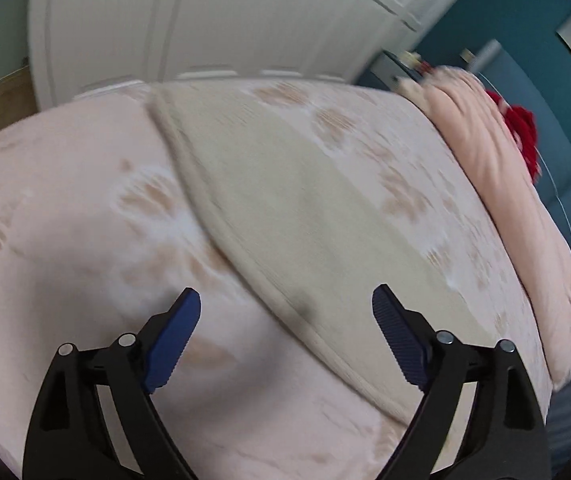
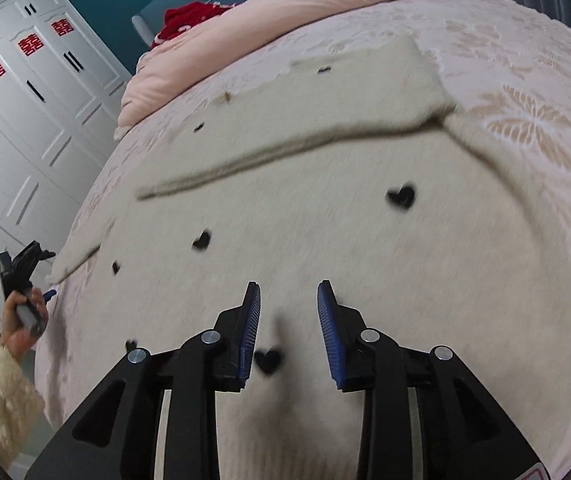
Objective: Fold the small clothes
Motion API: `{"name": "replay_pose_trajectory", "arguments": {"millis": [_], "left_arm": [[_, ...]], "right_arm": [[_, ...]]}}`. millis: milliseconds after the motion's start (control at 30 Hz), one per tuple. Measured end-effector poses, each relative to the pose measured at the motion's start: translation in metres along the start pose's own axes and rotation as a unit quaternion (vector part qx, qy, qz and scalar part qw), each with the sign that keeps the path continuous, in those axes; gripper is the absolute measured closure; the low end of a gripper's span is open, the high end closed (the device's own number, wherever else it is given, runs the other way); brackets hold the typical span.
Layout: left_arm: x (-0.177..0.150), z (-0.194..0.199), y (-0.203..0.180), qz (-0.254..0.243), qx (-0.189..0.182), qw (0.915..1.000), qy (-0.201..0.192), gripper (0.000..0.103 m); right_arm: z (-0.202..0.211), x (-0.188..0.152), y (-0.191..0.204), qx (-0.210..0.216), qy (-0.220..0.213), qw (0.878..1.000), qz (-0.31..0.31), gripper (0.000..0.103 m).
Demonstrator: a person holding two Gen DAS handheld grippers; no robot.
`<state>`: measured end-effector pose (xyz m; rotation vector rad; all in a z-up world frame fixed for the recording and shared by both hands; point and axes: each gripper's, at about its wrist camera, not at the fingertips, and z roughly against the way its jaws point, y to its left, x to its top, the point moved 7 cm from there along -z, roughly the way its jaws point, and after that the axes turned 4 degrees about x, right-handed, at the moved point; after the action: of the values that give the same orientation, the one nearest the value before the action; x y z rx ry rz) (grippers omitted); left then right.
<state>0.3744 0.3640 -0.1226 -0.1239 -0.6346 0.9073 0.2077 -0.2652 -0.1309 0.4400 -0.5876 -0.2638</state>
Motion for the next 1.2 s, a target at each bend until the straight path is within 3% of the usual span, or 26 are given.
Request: {"name": "replay_pose_trajectory", "arguments": {"millis": [67, 133, 167, 200, 233, 300, 367, 467, 567, 633, 733, 767, 800, 833, 900, 967, 1067, 1200], "left_arm": [[0.029, -0.016, 0.028, 0.036, 0.022, 0.9991, 0.000, 0.016], [0.048, -0.029, 0.042, 0.070, 0.007, 0.9975, 0.006, 0.016], [0.055, -0.031, 0.042, 0.071, 0.005, 0.9974, -0.004, 0.018], [0.060, -0.033, 0.037, 0.061, -0.006, 0.9981, -0.007, 0.031], [0.062, -0.038, 0.031, 0.049, -0.022, 0.9986, 0.008, 0.061], [0.060, -0.048, 0.017, 0.042, -0.031, 0.9974, 0.049, 0.093], [0.065, -0.028, -0.005, 0.026, -0.052, 0.9981, 0.021, 0.093], [0.057, 0.030, -0.077, -0.085, -0.102, 0.9906, -0.031, 0.093], [0.012, 0.100, -0.166, -0.187, -0.189, 0.9627, -0.047, 0.093], [-0.042, 0.139, -0.224, -0.241, -0.256, 0.9359, -0.023, 0.093], [-0.141, 0.167, -0.287, -0.308, -0.309, 0.8992, 0.033, 0.085], [-0.175, 0.167, -0.299, -0.325, -0.310, 0.8919, 0.051, 0.078], [-0.209, 0.162, -0.304, -0.339, -0.305, 0.8874, 0.066, 0.054], [-0.239, 0.155, -0.304, -0.346, -0.295, 0.8871, 0.078, 0.034], [-0.284, 0.138, -0.286, -0.354, -0.278, 0.8867, 0.105, 0.032], [-0.307, 0.118, -0.256, -0.337, -0.254, 0.8962, 0.136, 0.032], [-0.299, 0.091, -0.209, -0.262, -0.232, 0.9202, 0.176, 0.032], [-0.252, 0.067, -0.172, -0.167, -0.202, 0.9500, 0.170, 0.032]], "right_arm": [[-0.005, -0.020, 0.015, 0.005, 0.024, 1.000, -0.001, 0.070], [-0.004, -0.030, 0.029, -0.003, 0.025, 1.000, -0.002, 0.055], [-0.003, -0.031, 0.034, -0.002, 0.023, 1.000, -0.004, 0.053], [-0.004, -0.031, 0.039, -0.002, 0.024, 1.000, -0.005, 0.051], [-0.005, -0.031, 0.043, -0.004, 0.025, 1.000, -0.004, 0.051], [-0.007, -0.027, 0.050, 0.006, 0.025, 1.000, -0.010, 0.051], [-0.006, -0.023, 0.056, 0.015, 0.022, 1.000, -0.017, 0.051], [-0.004, -0.017, 0.064, 0.023, 0.015, 1.000, -0.011, 0.051], [0.001, -0.013, 0.065, 0.031, 0.006, 0.999, -0.013, 0.051], [0.006, -0.011, 0.062, 0.033, -0.002, 0.999, -0.022, 0.051], [0.014, -0.008, 0.052, 0.038, -0.014, 0.998, -0.039, 0.051], [0.017, -0.006, 0.047, 0.036, -0.018, 0.998, -0.041, 0.051], [0.020, -0.005, 0.041, 0.033, -0.021, 0.998, -0.042, 0.049], [0.022, -0.003, 0.035, 0.029, -0.022, 0.998, -0.044, 0.048], [0.028, 0.003, 0.022, 0.024, -0.027, 0.998, -0.049, 0.047], [0.032, 0.014, 0.014, 0.021, -0.033, 0.999, -0.038, 0.045], [0.025, 0.043, 0.008, 0.033, -0.030, 0.999, -0.029, 0.038], [-0.011, 0.097, 0.013, 0.044, -0.036, 0.998, -0.029, 0.037]]}}
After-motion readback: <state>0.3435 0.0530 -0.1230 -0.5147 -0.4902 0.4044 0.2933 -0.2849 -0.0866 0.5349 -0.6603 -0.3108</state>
